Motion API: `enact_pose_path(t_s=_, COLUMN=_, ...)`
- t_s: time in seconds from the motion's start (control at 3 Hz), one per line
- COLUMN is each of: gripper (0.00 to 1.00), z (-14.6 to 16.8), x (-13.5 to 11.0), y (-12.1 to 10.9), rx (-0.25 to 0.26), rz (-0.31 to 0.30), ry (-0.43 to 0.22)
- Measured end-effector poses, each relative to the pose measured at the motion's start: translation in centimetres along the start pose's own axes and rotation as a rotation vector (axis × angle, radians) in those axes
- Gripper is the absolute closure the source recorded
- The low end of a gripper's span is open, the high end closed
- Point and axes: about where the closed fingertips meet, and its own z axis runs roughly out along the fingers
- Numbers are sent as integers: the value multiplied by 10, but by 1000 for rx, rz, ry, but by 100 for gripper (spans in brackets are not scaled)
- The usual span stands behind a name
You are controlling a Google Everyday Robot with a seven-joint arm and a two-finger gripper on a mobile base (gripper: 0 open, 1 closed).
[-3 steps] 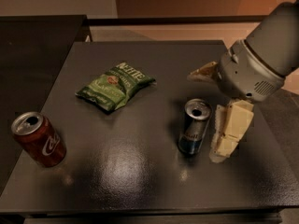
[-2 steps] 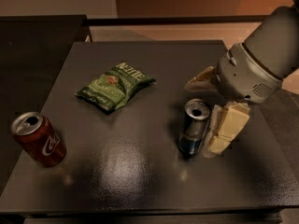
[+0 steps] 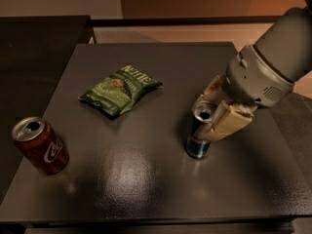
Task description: Move redbull can near green jalapeno chip bag
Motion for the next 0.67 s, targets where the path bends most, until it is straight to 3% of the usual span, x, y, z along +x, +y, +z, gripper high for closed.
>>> enact_pose_path(t_s=0.33, gripper=87, z=-8, x=-11, y=-10, rx=25, rz=8, ry=-6)
enact_pose_path(t_s=0.67, gripper=100, z=-24, x=-32, y=-31, rx=69, rz=23, ry=-24)
